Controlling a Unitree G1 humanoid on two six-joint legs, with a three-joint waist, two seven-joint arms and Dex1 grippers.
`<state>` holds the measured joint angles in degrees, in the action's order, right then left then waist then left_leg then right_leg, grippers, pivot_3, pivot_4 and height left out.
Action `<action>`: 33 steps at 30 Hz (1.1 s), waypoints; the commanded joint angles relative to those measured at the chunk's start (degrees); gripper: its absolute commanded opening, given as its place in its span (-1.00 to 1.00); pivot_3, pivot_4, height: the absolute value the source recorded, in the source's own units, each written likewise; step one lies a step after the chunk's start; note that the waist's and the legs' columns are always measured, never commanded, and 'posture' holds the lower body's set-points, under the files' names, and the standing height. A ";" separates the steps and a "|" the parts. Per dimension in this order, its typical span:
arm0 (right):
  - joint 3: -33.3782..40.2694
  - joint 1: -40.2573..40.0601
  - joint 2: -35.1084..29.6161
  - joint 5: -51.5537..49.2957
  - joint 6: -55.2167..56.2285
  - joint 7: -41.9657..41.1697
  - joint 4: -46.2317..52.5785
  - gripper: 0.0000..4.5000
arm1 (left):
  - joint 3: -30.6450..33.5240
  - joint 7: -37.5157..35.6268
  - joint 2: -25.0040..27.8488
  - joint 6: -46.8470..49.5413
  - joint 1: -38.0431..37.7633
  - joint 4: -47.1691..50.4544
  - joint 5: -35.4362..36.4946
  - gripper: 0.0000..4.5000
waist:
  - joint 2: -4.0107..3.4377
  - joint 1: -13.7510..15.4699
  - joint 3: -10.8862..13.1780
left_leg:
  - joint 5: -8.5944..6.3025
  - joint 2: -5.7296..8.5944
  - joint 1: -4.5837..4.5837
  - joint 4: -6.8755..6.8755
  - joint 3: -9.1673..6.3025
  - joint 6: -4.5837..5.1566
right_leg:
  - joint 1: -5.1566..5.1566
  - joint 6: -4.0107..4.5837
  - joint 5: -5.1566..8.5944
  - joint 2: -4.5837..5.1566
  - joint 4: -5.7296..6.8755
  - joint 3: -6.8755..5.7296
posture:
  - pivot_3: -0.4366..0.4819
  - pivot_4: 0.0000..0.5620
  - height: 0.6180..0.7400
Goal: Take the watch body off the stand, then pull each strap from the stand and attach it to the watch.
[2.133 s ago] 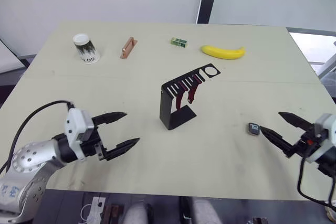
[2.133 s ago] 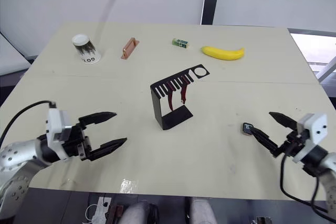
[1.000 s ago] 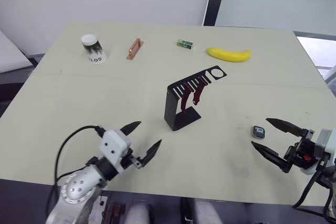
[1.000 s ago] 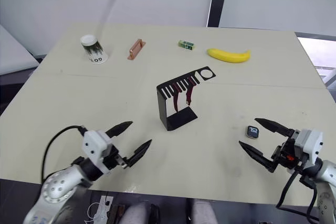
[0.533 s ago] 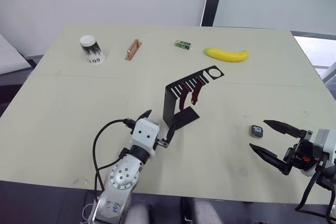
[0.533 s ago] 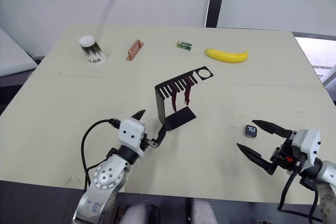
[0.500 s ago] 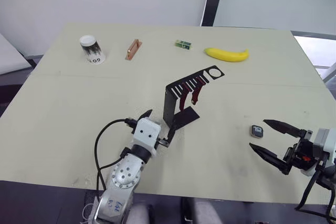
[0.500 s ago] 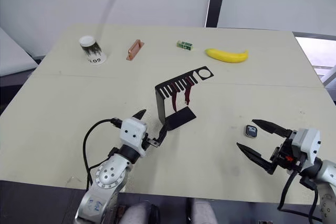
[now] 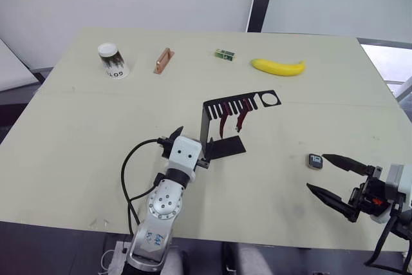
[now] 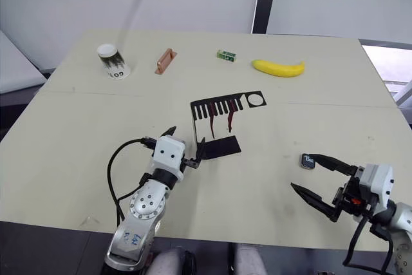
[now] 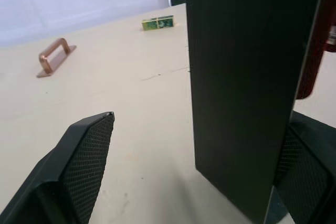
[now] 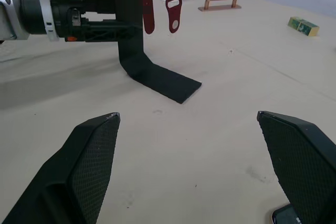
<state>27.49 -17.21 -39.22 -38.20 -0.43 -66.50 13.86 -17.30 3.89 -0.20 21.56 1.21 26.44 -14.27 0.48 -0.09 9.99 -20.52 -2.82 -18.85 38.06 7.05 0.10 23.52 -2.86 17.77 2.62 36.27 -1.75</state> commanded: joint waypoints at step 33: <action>0.30 1.02 -0.12 0.95 0.07 0.19 1.49 0.99 | 0.69 5.11 -4.66 -3.67 5.80 -6.60 -1.33 0.89 | 0.01 0.08 0.00 | 0.01 0.01 0.31 -0.01 0.04 -0.02 | 0.00 0.00 0.00 0.00 0.06 0.03 | -0.05 -0.47 0.99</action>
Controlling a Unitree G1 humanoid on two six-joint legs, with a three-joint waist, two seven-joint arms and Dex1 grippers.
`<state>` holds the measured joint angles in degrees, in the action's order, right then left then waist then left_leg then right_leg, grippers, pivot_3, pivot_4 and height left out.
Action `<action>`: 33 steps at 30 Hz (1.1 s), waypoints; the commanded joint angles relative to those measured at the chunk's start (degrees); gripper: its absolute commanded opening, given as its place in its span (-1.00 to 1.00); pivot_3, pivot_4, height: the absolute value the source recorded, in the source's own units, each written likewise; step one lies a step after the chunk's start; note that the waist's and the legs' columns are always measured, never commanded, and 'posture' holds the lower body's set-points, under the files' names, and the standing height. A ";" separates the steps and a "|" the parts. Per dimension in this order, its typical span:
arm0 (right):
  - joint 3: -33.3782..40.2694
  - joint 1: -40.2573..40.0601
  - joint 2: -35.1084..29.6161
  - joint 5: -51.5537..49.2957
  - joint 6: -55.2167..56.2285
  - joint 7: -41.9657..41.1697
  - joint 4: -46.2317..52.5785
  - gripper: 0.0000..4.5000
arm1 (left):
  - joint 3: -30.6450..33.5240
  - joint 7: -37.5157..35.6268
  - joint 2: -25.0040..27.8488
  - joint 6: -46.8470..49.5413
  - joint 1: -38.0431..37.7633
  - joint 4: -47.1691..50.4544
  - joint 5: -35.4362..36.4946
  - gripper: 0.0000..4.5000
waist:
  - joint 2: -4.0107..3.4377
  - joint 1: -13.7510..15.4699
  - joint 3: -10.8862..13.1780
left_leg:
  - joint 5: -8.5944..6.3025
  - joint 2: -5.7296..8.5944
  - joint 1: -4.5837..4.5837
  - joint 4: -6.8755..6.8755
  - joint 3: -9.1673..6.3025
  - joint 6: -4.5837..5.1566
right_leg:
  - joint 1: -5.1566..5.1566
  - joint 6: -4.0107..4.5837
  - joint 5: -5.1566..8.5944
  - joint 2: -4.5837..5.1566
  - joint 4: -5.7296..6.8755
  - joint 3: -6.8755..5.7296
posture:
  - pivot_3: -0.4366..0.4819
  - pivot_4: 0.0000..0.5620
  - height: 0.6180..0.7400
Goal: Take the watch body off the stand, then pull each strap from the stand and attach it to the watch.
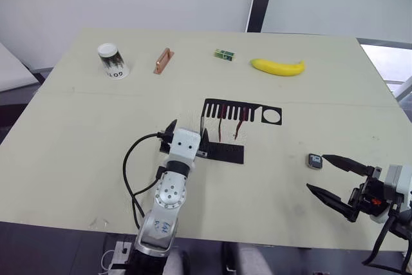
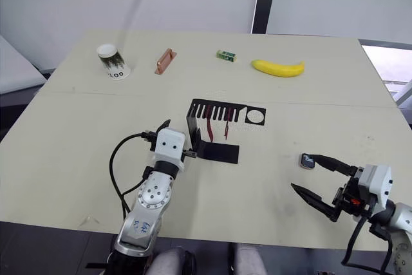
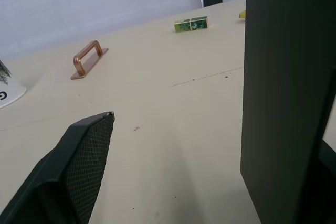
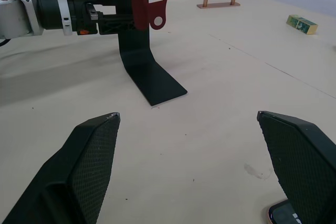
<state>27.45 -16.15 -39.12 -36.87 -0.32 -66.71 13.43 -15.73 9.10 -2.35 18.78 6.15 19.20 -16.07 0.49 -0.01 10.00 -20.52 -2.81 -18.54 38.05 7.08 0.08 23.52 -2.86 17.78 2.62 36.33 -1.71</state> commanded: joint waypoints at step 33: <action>-9.38 1.56 6.96 0.10 -5.55 12.43 14.90 1.00 | 5.18 4.69 -6.09 -3.39 7.09 -7.79 7.16 -0.98 | 0.09 -0.10 -0.03 | 0.00 0.00 0.13 -0.03 0.13 -0.03 | 0.01 -0.01 0.01 -0.05 0.13 0.23 | -0.05 -0.47 0.99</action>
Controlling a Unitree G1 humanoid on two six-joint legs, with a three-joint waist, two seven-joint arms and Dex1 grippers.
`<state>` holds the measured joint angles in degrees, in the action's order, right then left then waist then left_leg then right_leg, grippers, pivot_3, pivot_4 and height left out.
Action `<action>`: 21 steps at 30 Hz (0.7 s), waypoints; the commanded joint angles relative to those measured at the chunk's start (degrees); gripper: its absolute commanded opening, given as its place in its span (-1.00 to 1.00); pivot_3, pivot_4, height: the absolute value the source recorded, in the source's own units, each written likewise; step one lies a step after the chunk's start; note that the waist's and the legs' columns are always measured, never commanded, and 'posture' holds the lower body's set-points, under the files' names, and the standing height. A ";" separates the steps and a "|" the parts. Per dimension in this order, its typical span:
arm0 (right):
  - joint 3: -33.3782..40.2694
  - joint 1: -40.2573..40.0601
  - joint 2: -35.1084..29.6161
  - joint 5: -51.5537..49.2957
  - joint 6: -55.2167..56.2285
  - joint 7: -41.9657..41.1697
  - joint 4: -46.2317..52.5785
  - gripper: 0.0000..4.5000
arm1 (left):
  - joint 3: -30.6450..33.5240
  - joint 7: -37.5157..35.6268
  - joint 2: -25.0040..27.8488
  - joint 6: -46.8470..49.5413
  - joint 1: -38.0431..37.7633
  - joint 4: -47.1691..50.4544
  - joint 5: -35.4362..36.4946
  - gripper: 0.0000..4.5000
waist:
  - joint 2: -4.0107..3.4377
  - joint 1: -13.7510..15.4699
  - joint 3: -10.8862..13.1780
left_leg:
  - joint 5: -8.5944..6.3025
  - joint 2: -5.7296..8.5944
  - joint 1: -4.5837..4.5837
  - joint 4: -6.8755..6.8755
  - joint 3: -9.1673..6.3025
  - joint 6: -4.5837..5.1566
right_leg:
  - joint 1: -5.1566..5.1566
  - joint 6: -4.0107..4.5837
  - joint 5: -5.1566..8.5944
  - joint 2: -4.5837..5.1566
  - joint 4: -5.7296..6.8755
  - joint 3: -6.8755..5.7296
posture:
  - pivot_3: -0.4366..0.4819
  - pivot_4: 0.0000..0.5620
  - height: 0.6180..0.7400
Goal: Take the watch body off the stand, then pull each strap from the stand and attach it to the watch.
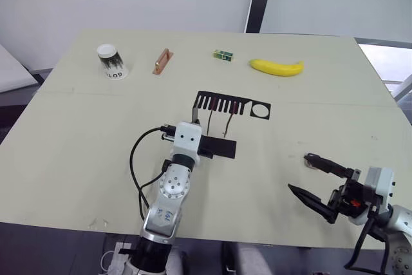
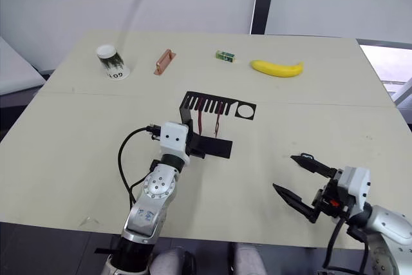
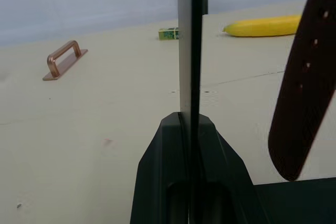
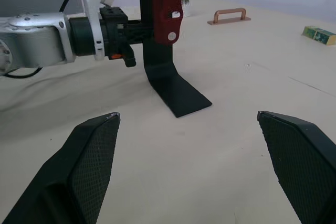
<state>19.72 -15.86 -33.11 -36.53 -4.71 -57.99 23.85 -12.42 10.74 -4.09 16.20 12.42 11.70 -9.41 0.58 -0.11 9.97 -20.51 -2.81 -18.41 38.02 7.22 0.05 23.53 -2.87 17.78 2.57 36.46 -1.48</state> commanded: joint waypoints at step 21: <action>-27.77 35.48 24.30 17.46 -27.27 43.98 6.94 1.00 | 2.97 8.37 -4.92 -2.93 5.92 -8.87 2.65 -0.98 | 0.11 -0.04 -0.03 | 0.06 -0.01 -0.26 0.12 0.00 -0.09 | 0.29 0.01 0.00 0.03 0.15 -0.10 | -0.05 -0.47 0.99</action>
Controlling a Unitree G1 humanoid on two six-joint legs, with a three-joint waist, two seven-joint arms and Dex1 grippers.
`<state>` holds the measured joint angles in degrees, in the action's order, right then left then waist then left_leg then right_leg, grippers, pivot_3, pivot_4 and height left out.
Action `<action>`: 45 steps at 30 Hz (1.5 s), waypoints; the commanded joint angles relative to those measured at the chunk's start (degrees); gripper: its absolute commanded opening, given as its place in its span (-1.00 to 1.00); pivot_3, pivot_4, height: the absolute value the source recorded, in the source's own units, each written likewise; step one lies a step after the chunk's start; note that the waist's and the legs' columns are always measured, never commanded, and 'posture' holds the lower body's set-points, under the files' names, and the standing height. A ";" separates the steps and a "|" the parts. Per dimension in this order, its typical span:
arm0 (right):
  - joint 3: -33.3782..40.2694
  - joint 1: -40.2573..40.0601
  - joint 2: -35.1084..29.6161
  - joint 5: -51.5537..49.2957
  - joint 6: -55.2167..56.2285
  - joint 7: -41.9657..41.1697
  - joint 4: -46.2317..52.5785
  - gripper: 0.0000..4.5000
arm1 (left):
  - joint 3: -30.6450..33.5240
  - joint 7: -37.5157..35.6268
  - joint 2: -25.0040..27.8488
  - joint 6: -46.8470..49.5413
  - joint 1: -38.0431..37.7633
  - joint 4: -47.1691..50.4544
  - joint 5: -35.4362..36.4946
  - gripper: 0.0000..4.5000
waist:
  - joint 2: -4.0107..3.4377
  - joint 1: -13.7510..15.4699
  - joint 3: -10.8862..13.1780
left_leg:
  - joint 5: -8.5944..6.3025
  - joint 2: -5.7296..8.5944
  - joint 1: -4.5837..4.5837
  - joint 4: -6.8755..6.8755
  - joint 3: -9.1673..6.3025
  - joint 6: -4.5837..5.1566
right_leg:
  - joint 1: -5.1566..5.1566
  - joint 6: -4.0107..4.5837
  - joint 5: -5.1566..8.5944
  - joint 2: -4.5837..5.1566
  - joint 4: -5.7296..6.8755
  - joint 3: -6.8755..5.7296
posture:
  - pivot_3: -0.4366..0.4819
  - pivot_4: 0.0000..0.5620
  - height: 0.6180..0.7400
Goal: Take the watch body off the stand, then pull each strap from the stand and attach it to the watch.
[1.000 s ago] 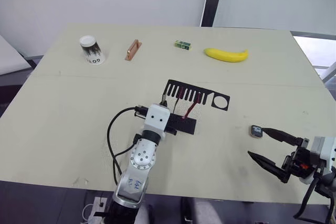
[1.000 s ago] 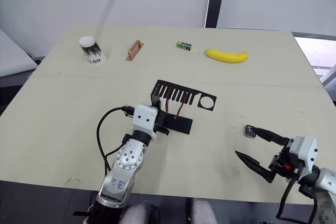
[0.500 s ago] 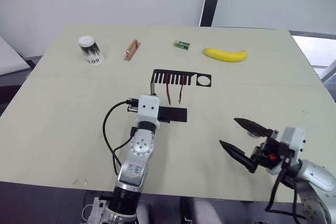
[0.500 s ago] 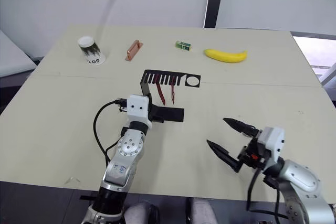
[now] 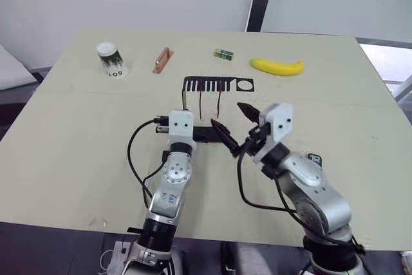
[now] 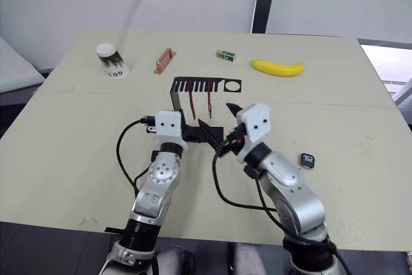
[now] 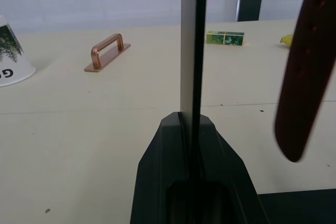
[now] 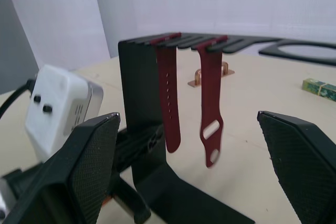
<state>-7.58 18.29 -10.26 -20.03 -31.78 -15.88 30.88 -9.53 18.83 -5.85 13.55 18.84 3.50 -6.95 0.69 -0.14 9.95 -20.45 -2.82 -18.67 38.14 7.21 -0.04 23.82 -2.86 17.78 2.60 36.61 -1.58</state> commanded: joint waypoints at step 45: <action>-0.05 7.43 10.81 10.36 6.12 6.78 -15.28 -0.98 | -1.50 -1.53 -2.05 1.05 -2.03 2.07 -1.08 -1.00 | 0.04 -0.15 -0.03 | 0.04 0.02 -0.62 0.14 0.08 0.04 | 0.67 0.00 0.00 0.05 0.28 0.06 | -0.05 -0.47 0.99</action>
<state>-7.49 25.52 0.04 -9.46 -26.36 -9.11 13.14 -10.03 18.03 -5.74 13.93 18.49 4.63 -7.75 0.73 -0.29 9.91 -20.42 -2.80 -19.30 38.28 7.29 0.00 24.49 -2.87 17.78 2.65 36.89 -1.52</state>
